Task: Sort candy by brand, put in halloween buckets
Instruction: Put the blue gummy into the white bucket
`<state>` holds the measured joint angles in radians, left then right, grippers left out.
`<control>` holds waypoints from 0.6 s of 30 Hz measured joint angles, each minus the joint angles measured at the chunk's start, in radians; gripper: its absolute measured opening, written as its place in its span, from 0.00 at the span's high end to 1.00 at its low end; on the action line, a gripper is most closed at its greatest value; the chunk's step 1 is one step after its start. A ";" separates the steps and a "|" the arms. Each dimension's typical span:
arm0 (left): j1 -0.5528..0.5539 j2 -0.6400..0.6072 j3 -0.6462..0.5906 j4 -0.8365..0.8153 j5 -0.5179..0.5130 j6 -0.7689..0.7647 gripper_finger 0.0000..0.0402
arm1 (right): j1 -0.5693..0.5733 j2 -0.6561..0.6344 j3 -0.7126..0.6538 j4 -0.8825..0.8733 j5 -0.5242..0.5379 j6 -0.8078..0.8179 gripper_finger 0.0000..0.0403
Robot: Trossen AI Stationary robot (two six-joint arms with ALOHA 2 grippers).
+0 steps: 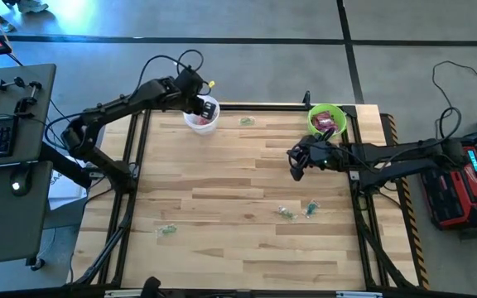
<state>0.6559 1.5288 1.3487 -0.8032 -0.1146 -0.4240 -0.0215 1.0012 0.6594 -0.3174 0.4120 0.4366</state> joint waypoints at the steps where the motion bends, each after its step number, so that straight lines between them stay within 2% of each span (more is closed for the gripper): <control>1: 0.009 0.000 0.000 -0.002 0.000 0.008 1.00 | -0.004 0.000 0.000 0.000 0.000 0.000 1.00; 10: 0.052 0.071 -0.001 -0.047 0.056 0.084 1.00 | -0.025 0.000 0.000 0.001 0.002 -0.012 1.00; 18: 0.052 0.115 -0.002 -0.044 0.061 0.149 1.00 | -0.025 0.000 0.000 0.001 -0.001 0.003 1.00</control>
<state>0.7074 1.6440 1.3472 -0.8472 -0.0536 -0.2751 -0.0463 1.0012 0.6594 -0.3168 0.4110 0.4394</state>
